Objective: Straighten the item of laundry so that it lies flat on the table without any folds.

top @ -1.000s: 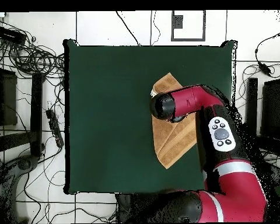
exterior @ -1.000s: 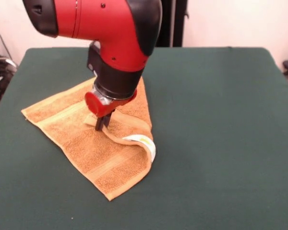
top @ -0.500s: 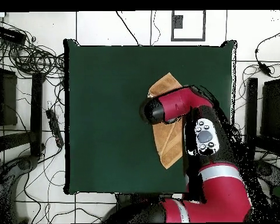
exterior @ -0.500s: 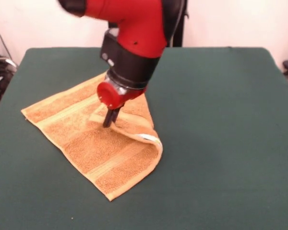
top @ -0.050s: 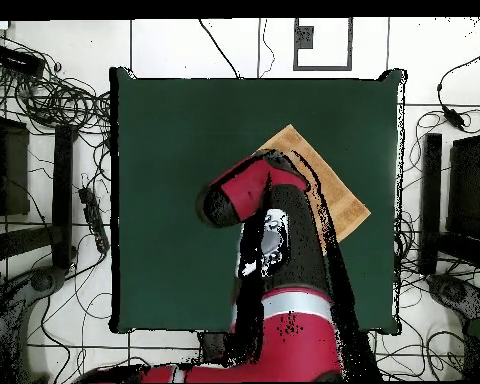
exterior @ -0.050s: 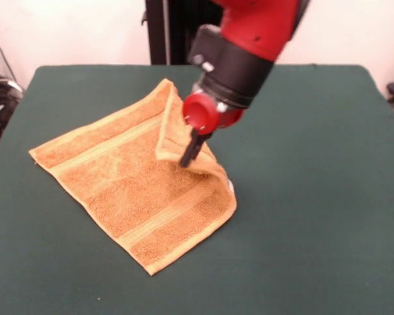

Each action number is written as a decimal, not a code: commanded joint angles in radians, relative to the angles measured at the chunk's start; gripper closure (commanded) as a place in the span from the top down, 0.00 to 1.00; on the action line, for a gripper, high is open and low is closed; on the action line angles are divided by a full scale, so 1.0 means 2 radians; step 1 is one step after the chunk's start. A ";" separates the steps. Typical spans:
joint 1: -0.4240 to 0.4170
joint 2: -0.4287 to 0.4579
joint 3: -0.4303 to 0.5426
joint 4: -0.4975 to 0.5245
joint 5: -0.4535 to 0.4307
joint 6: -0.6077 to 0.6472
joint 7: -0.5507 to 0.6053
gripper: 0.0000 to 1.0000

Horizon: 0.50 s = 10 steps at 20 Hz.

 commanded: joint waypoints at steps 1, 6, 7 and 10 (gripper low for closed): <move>0.054 0.047 -0.041 0.014 0.017 -0.021 0.214 0.00; 0.057 0.059 -0.032 0.025 0.060 0.045 0.205 0.00; 0.059 0.061 -0.034 0.025 0.064 0.055 0.203 0.00; 0.068 0.072 -0.047 0.022 0.073 0.071 0.213 0.00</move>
